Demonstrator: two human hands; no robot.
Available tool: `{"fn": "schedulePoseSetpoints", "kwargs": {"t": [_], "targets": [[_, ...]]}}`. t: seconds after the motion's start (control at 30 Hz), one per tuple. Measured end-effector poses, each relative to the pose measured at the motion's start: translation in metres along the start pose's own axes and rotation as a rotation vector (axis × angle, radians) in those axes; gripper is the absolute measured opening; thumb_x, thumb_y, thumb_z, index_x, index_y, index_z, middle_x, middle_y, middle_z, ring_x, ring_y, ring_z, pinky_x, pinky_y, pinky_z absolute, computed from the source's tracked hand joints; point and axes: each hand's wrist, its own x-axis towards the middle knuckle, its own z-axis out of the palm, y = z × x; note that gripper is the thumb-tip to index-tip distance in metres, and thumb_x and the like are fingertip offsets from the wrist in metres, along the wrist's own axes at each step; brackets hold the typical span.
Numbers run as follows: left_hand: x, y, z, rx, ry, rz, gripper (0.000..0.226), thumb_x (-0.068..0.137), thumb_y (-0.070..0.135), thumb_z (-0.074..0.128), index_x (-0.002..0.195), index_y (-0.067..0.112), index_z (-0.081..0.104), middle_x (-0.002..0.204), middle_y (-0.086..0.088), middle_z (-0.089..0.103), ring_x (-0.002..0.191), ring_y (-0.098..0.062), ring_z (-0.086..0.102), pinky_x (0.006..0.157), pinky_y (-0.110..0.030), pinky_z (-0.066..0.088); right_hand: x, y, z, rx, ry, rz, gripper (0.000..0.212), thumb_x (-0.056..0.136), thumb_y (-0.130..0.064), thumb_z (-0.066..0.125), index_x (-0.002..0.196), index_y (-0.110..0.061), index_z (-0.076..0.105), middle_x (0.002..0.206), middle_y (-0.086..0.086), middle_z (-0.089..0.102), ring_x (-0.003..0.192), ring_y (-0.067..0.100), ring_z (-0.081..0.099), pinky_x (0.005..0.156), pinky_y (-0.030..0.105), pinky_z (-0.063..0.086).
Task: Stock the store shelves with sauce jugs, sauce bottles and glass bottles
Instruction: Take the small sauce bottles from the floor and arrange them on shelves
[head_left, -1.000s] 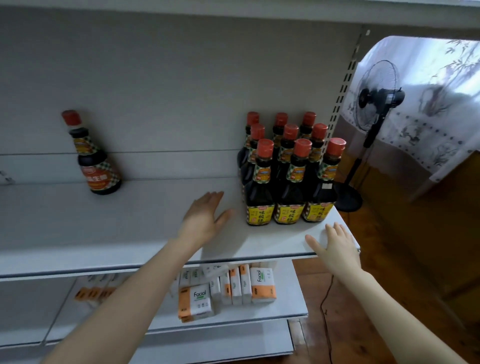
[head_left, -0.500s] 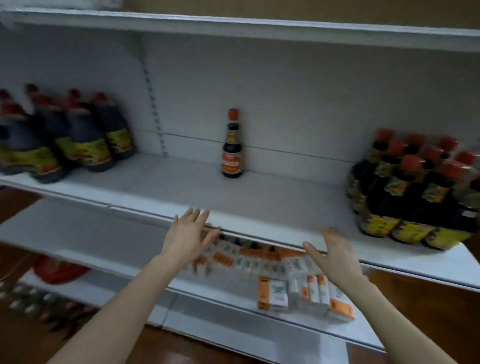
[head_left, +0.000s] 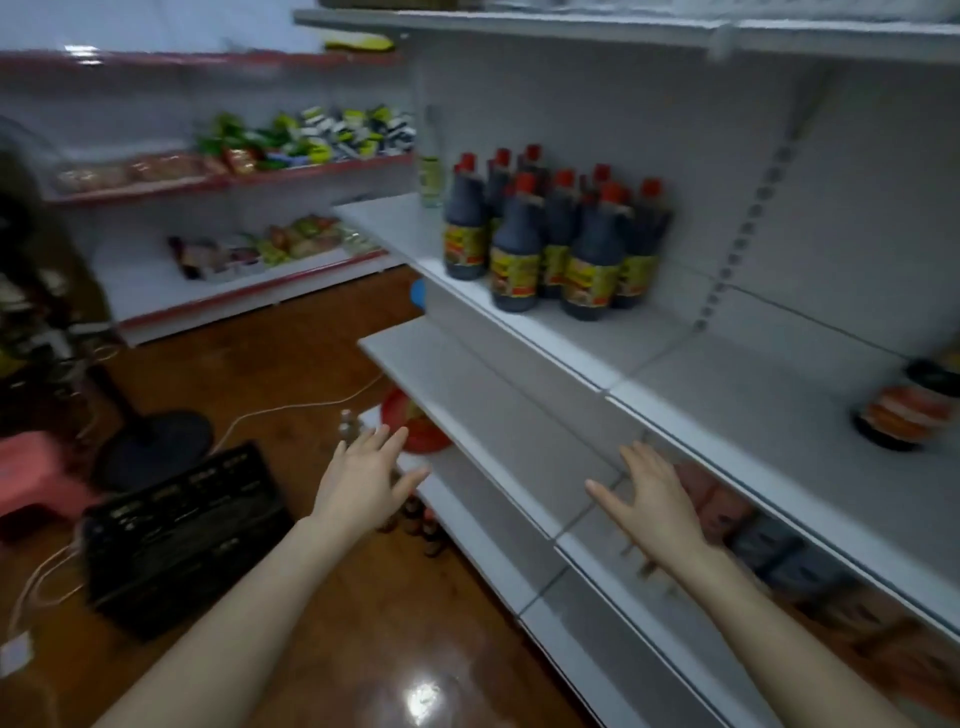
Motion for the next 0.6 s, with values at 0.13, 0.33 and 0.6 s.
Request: {"fn": "schedulePoseSetpoints", "kwargs": {"t": [0.13,0.33,0.6], "targets": [[0.003,-0.066,0.000,0.004,-0.036,-0.180,0.068,0.091,0.057,0.036,0.147,0.021,0.022,0.154,-0.005,0.022,0.144,-0.020,0.013,0.116,-0.043,0.012,0.062,-0.051,0.048,0.057,-0.122,-0.114,0.079,0.085,-0.055,0.052,0.140,-0.003,0.032,0.151,0.016,0.027,0.141,0.025,0.022,0.115,0.030,0.013],[0.059,-0.135,0.013,0.001,-0.098,-0.332,0.070,0.091,0.058,0.036,0.147,0.020,0.020,0.155,-0.006,0.021,0.144,-0.021,0.013,0.116,-0.042,0.012,0.163,-0.100,0.120,0.048,-0.257,-0.182,0.071,0.088,-0.046,0.054,0.139,-0.001,0.032,0.149,0.018,0.030,0.140,0.027,0.023,0.113,0.030,0.015],[0.158,-0.180,0.032,-0.030,-0.234,-0.409,0.069,0.092,0.056,0.036,0.148,0.020,0.018,0.155,-0.006,0.020,0.144,-0.021,0.012,0.116,-0.042,0.012,0.279,-0.138,0.170,0.024,-0.376,-0.184,0.064,0.088,-0.040,0.056,0.134,0.002,0.040,0.137,0.021,0.044,0.130,0.032,0.037,0.107,0.032,0.025]]}}
